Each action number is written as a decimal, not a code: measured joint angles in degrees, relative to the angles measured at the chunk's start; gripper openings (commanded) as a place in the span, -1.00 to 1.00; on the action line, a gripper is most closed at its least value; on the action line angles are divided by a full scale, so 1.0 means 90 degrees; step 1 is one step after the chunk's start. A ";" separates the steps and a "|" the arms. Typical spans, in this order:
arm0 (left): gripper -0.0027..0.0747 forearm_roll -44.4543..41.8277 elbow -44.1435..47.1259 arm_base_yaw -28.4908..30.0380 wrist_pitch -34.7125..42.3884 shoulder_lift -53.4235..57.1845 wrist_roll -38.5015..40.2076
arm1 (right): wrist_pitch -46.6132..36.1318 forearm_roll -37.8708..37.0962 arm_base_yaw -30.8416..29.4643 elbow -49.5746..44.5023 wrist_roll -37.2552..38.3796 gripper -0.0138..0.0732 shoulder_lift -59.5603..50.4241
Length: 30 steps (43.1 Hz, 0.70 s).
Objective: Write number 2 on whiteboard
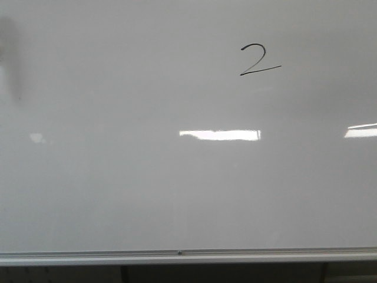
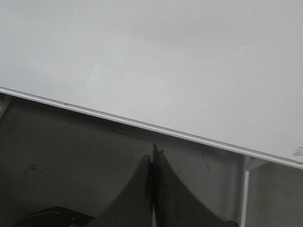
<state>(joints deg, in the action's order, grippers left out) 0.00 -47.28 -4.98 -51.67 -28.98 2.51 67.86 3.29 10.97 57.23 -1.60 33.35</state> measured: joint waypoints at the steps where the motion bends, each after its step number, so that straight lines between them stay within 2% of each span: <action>1: -0.98 0.0000 0.0049 0.0024 0.0000 0.0089 0.0000 | 0.0000 0.0000 0.0000 0.0000 0.0000 -0.84 0.0000; 8: -0.98 0.0000 0.0884 0.0362 0.0607 0.0845 0.0000 | 0.0000 0.0000 0.0000 0.0000 0.0000 -0.84 0.0000; 21: -0.98 0.0000 0.3583 0.0717 0.3118 0.2692 0.0000 | 0.0000 0.0000 0.0000 0.0000 0.0000 -0.84 0.0000; 30: -0.98 0.0000 0.4811 0.0883 0.4156 0.3237 0.0000 | 0.0000 0.0000 0.0000 0.0000 0.0000 -0.84 0.0000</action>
<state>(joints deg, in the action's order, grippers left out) 0.00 -3.98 2.97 -14.26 0.15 2.51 67.86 3.29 10.97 57.23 -1.60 33.35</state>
